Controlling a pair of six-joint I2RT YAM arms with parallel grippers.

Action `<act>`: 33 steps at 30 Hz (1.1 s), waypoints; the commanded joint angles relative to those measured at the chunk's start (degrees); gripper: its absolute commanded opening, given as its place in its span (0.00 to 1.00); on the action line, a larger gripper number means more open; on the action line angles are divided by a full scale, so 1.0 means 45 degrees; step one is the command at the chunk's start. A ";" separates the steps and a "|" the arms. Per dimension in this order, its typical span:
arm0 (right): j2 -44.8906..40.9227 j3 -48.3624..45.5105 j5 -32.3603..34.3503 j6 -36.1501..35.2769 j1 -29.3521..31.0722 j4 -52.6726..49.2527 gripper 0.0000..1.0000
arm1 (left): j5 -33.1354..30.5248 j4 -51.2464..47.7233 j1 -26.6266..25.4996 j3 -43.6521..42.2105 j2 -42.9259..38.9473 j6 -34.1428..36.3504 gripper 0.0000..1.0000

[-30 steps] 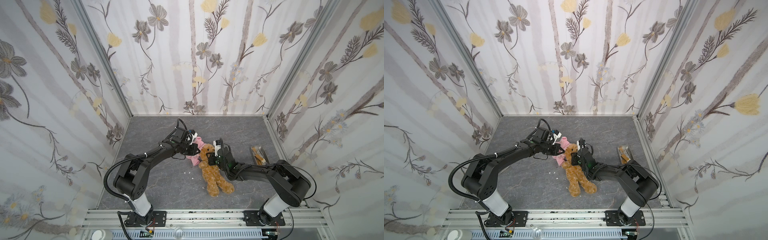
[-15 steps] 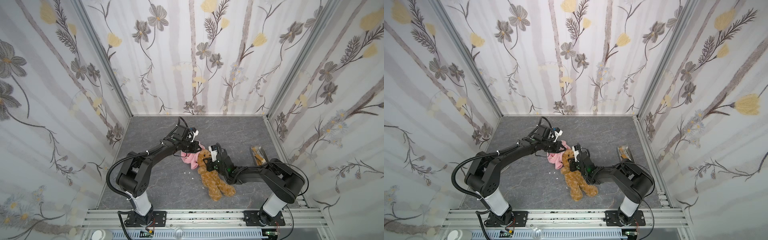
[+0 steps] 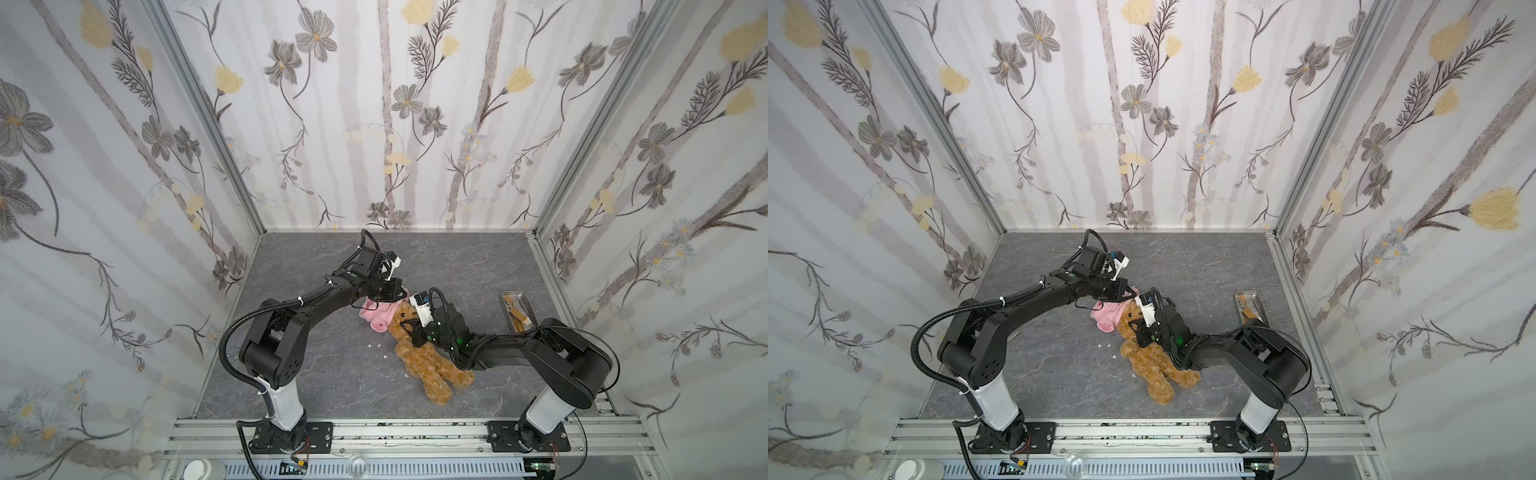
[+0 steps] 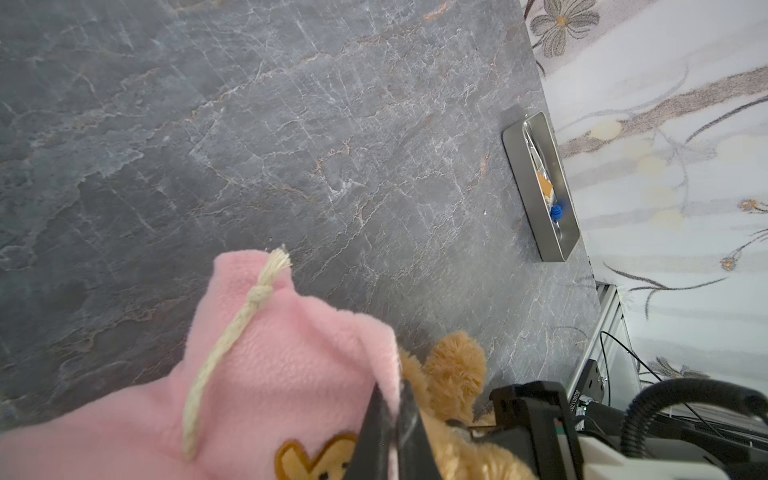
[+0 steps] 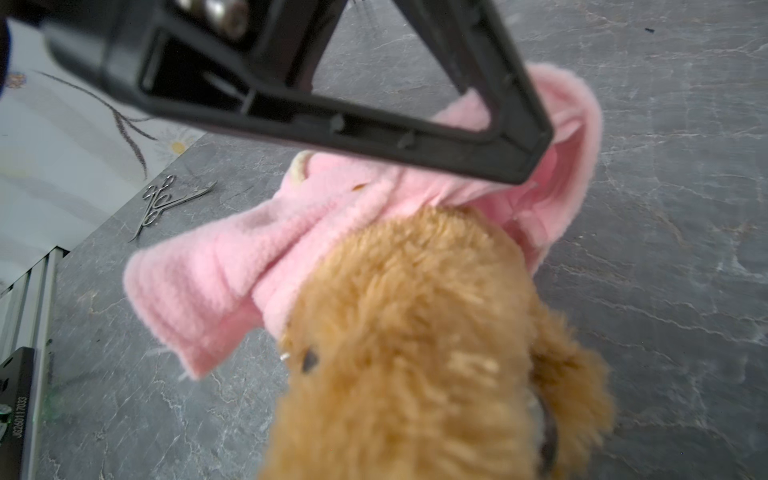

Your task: Dress the teddy bear

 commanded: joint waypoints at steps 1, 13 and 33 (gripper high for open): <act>0.0498 0.0151 -0.1179 -0.0553 0.0038 0.1179 0.09 | 0.0314 0.0217 -0.0171 0.0289 0.0141 -0.0064 0.00; 0.1339 -0.0642 -0.0445 0.0687 -0.0262 0.3803 0.16 | 0.1099 0.0528 -0.0687 -0.0581 -0.0637 -0.0561 0.04; 0.1978 -0.0927 0.0229 0.1455 -0.0452 0.5169 0.18 | 0.1202 0.1540 -0.1086 -0.1881 -0.1978 -0.1215 0.49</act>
